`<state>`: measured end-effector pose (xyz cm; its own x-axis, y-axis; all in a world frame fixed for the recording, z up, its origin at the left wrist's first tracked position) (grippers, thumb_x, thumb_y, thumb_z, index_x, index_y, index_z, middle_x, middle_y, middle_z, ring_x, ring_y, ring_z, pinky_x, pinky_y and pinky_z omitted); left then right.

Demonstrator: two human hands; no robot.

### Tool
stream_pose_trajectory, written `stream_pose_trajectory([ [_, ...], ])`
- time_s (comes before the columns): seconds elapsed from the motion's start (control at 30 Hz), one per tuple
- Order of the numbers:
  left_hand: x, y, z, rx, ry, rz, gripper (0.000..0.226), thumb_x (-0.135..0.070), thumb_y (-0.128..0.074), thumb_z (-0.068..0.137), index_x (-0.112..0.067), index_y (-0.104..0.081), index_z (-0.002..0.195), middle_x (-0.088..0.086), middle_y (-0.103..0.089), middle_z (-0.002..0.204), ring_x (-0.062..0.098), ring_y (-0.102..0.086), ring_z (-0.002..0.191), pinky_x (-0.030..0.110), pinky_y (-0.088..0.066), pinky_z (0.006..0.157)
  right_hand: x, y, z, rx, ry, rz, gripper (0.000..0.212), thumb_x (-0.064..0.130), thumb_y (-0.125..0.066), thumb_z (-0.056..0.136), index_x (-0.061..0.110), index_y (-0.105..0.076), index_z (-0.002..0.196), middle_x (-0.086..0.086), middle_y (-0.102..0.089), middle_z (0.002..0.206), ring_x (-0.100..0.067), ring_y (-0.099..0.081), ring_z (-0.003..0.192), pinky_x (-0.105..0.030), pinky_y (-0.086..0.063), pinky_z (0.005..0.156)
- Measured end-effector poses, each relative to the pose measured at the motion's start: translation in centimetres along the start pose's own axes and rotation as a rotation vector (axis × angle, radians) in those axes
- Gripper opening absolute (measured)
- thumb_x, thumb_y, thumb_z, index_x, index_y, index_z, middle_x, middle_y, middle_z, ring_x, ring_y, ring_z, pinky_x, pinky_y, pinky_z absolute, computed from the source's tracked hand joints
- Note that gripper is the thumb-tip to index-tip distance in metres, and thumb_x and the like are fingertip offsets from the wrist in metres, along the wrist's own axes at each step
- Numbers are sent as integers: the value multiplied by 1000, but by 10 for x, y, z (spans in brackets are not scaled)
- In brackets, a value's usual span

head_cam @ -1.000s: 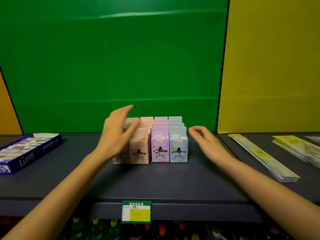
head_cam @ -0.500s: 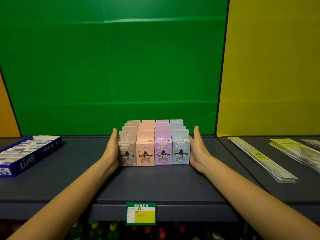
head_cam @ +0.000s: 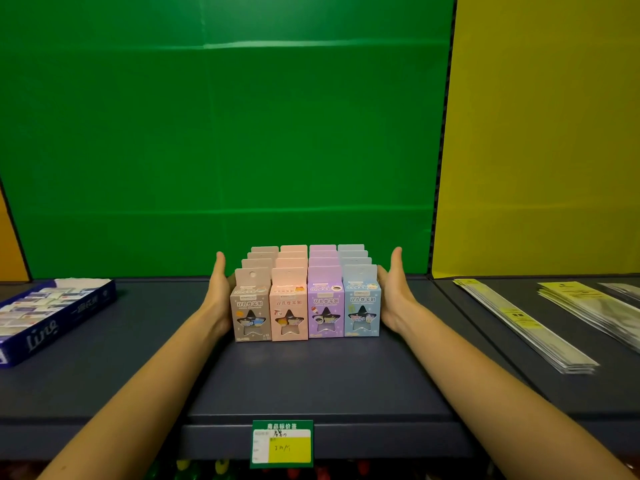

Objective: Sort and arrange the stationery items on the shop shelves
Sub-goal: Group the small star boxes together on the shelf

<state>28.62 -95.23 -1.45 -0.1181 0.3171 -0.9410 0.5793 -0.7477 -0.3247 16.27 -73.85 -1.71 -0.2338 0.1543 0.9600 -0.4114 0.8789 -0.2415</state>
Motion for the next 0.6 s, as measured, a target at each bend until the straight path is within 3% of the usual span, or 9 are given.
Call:
stream_pose_trajectory([
  [0.13, 8, -2, 5, 59, 33, 18, 68, -68, -23, 86, -13, -62, 81, 8, -71, 55, 22, -68, 47, 29, -56, 45, -2, -4, 9, 82, 20, -2, 79, 72, -9, 84, 19, -52, 123, -13, -65, 99, -29, -63, 86, -38, -49, 69],
  [0.23, 9, -2, 7, 88, 27, 5, 66, -66, -21, 88, -14, -61, 83, 8, -72, 57, 21, -69, 48, 29, -56, 46, -4, -4, 13, 126, 19, 8, 73, 68, -10, 87, 17, -56, 112, -11, -64, 87, -26, -61, 77, -35, -47, 64],
  [0.33, 8, -3, 7, 89, -6, 16, 62, -61, -20, 91, -15, -61, 85, 7, -72, 57, 24, -69, 56, 39, -50, 64, -6, -3, 16, 136, 26, 1, 71, 66, -10, 89, 17, -55, 115, -10, -64, 86, -25, -61, 76, -34, -47, 65],
  [0.47, 5, -2, 4, 80, -14, 88, 57, -58, -20, 92, -18, -61, 91, 7, -74, 64, 26, -61, 80, 38, -46, 70, -4, -3, 14, 100, 37, -27, 68, 63, -10, 90, 18, -55, 116, -10, -65, 89, -25, -62, 79, -34, -47, 66],
  [0.53, 2, 2, 1, 49, -13, 152, 58, -56, -21, 93, -15, -60, 103, 12, -72, 91, 27, -61, 90, 41, -47, 82, -1, 0, 12, 55, 57, -78, 69, 62, -13, 91, 15, -53, 123, -13, -66, 104, -27, -62, 93, -38, -48, 79],
  [0.6, -8, 11, 1, -48, -89, 264, 58, -49, -22, 96, -7, -53, 121, 15, -60, 121, 30, -56, 110, 42, -40, 101, 7, 9, 8, -23, 112, -205, 64, 57, -17, 94, 15, -46, 133, -13, -54, 133, -27, -51, 121, -44, -38, 104],
])
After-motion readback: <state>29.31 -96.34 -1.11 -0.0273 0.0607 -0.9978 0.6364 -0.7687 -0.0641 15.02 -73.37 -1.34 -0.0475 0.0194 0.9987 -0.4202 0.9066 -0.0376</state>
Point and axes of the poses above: each hand's wrist, its own z-axis towards the middle knuckle, its own y-axis out of the back of the hand, x = y × z, the point moved 4 cm from there along z, towards the middle knuckle
